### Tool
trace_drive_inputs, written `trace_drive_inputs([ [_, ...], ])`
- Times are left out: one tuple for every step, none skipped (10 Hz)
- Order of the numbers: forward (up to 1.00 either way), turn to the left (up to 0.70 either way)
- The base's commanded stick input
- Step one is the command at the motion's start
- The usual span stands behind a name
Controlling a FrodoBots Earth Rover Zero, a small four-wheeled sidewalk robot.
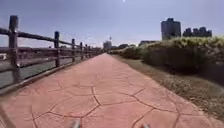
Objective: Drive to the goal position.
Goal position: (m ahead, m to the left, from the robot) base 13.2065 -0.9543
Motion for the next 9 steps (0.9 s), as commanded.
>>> trace_drive_inputs([
  [0.85,0.0],
  [0.85,0.32],
  [0.85,0.0],
  [0.85,0.0],
  [0.85,0.0],
  [0.85,0.0],
  [0.85,0.0],
  [0.85,0.0],
  [0.85,0.0],
])
